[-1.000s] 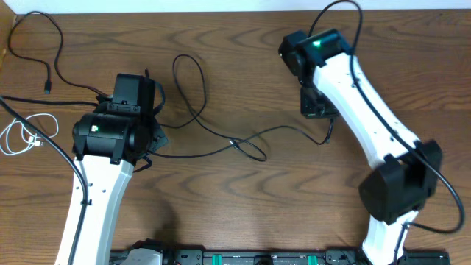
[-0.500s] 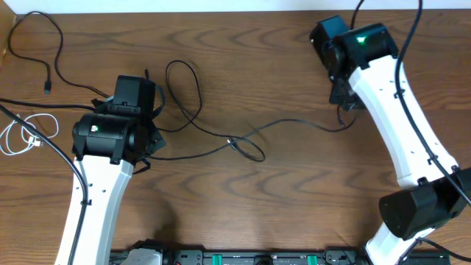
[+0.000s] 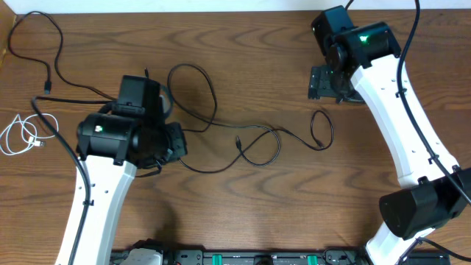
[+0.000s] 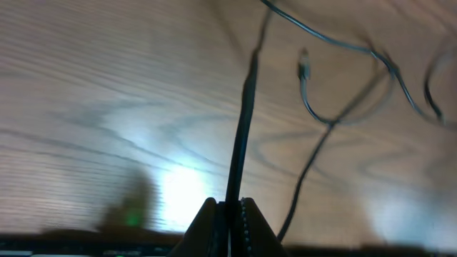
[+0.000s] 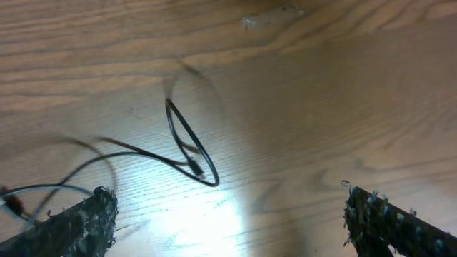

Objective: Untangle cables

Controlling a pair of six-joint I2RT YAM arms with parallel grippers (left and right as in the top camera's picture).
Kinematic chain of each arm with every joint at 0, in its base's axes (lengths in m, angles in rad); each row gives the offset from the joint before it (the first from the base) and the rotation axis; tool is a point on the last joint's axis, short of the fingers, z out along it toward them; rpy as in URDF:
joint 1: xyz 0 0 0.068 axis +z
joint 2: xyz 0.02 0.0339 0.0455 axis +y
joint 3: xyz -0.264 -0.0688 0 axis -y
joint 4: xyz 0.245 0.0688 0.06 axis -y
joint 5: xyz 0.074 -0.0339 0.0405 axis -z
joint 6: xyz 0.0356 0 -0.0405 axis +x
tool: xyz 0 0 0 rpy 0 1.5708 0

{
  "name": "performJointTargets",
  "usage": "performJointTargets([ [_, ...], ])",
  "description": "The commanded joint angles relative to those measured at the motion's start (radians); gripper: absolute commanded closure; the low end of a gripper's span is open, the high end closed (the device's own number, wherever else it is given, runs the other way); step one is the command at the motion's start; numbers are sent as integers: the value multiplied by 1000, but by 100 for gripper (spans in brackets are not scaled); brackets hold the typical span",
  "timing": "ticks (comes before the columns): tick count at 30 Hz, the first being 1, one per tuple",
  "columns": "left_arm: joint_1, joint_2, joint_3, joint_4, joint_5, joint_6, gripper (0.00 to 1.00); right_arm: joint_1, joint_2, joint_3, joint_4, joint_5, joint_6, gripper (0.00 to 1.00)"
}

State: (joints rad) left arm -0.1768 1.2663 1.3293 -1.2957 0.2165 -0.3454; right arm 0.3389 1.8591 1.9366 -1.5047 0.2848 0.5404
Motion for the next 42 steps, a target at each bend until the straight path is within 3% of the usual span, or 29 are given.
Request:
performJointTargets([
  [1, -55, -14, 10, -14, 64, 39, 92, -35, -4, 12, 5, -24, -23, 1],
  [10, -276, -125, 10, 14, 50, 7, 92, -114, -4, 11, 41, -155, -87, 1],
  [16, -285, -139, 10, 30, -232, -182, 89, -108, -4, 11, 56, -214, -112, 1],
  [19, -285, -113, 10, 63, -333, -203, 49, -99, -3, 11, 58, -214, -112, 1],
  [21, -285, -79, 10, 92, -371, -203, 27, -93, -2, 11, 58, -219, -112, 1],
  [23, -285, -32, 10, 120, -393, -202, 14, -81, -2, 3, 62, -231, -112, 1],
  [29, -257, 129, 10, 209, -436, -187, 12, -48, -2, -26, 62, -239, -112, 1],
  [37, -87, 311, 10, 403, -434, -184, 12, 7, -2, -84, 76, -239, -112, 1],
  [42, -2, 414, 10, 562, -315, -183, 12, 25, -2, -113, 114, -264, -108, 1],
])
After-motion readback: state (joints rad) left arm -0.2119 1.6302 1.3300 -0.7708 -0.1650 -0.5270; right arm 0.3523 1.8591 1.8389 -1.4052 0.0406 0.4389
